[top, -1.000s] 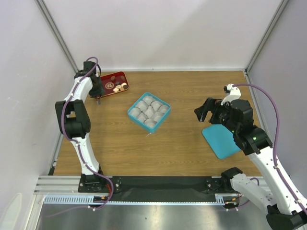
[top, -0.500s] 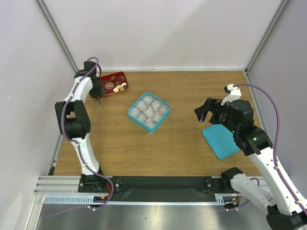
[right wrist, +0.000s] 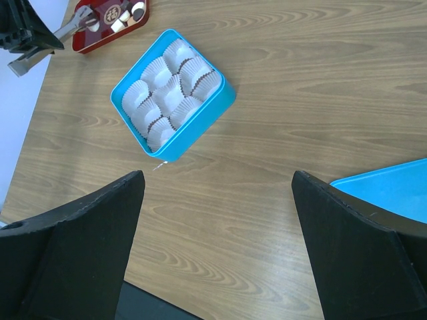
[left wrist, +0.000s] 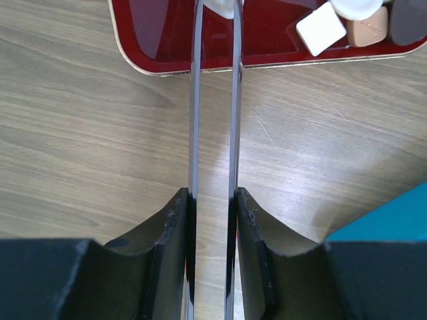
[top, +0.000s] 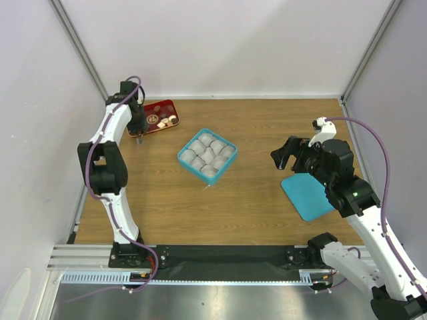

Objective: Pack the chocolate

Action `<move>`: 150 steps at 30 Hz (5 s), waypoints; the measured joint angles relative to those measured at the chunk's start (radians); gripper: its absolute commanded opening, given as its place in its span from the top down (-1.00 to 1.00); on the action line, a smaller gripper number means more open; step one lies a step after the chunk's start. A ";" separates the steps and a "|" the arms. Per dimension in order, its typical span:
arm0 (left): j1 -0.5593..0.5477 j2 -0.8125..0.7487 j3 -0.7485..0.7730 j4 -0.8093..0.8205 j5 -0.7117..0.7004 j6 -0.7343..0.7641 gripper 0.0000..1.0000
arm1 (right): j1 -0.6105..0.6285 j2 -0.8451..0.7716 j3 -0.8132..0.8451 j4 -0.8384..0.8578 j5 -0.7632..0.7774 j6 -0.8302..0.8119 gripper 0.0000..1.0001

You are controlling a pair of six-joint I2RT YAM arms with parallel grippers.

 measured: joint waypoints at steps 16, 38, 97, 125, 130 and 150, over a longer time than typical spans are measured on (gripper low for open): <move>-0.142 -0.189 0.032 -0.111 0.038 0.039 0.32 | 0.000 0.000 0.000 0.000 0.000 -0.001 -0.99; -0.617 -0.587 -0.457 -0.154 0.068 -0.065 0.35 | 0.000 -0.077 0.005 -0.037 -0.001 0.000 -0.99; -0.571 -0.563 -0.234 -0.167 -0.050 -0.074 0.03 | 0.000 -0.102 0.024 -0.076 -0.007 0.015 -0.99; -0.013 -0.049 -0.027 0.077 -0.086 -0.119 -0.12 | 0.000 -0.108 0.024 -0.075 -0.045 0.015 -0.99; 0.027 0.009 0.021 0.101 -0.083 -0.118 -0.11 | 0.000 -0.094 0.024 -0.072 -0.045 0.015 -0.99; 0.048 0.127 0.095 0.138 -0.045 -0.065 0.02 | 0.000 -0.026 -0.003 -0.022 -0.022 0.016 -0.99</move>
